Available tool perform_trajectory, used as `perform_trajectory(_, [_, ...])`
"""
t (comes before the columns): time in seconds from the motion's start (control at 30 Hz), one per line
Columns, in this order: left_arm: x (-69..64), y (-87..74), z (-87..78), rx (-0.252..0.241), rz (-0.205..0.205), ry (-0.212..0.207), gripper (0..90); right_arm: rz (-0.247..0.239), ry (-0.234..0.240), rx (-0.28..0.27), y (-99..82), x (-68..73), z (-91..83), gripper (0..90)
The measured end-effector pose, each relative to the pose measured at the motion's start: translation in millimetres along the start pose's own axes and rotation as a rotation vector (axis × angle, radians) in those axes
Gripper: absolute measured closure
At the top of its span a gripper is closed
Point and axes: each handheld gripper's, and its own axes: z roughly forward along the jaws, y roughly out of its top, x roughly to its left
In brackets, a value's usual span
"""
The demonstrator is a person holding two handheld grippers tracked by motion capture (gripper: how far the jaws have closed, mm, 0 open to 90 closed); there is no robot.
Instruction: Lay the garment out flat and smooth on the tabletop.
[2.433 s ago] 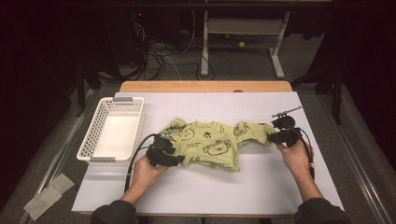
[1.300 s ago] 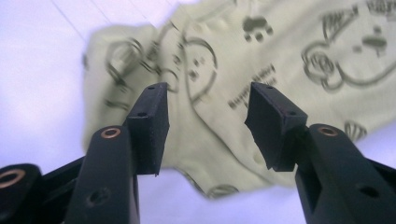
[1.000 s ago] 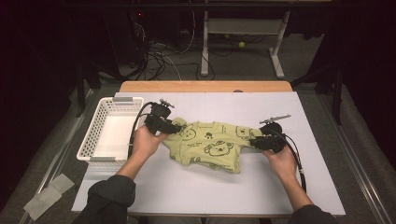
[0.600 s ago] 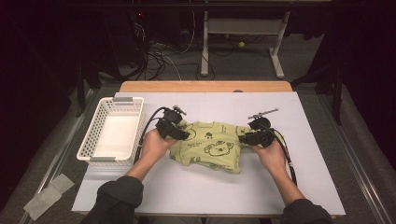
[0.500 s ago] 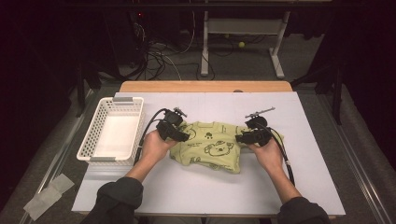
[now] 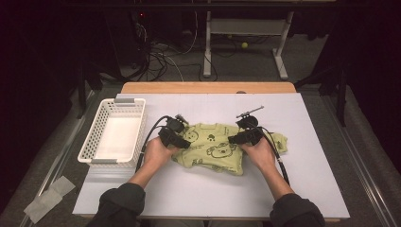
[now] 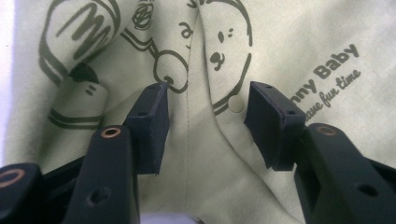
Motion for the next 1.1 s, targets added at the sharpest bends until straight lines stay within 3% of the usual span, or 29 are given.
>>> perform_trajectory(0.13, [0.0,0.1,0.5,-0.002,-0.001,-0.011,50.7,-0.016,-0.003,-0.029,3.2,3.2,-3.9,51.6])
perform_trajectory(0.3, [1.2,0.2,0.1,0.000,0.000,-0.042,61.1,-0.041,0.011,-0.024,13.8,12.4,-5.6,52.8])
perform_trajectory(0.47, [-0.3,0.6,-0.5,0.002,0.004,-0.049,68.7,-0.072,-0.035,0.082,17.1,19.7,11.9,53.1])
perform_trajectory(0.53, [-1.1,0.1,-1.6,-0.009,0.011,-0.046,71.1,-0.053,-0.033,0.101,16.9,17.6,17.1,53.4])
perform_trajectory(0.6, [-0.2,0.0,-4.1,-0.020,0.016,-0.044,79.8,-0.046,-0.025,0.112,18.2,14.4,19.0,56.9])
perform_trajectory(0.83, [3.6,0.0,-5.6,-0.039,0.011,-0.060,81.0,-0.104,-0.075,0.170,26.6,15.9,21.4,83.8])
perform_trajectory(1.1, [8.3,4.5,-18.6,-0.094,0.005,-0.060,82.0,-0.133,-0.109,0.145,31.8,18.3,19.4,87.7])
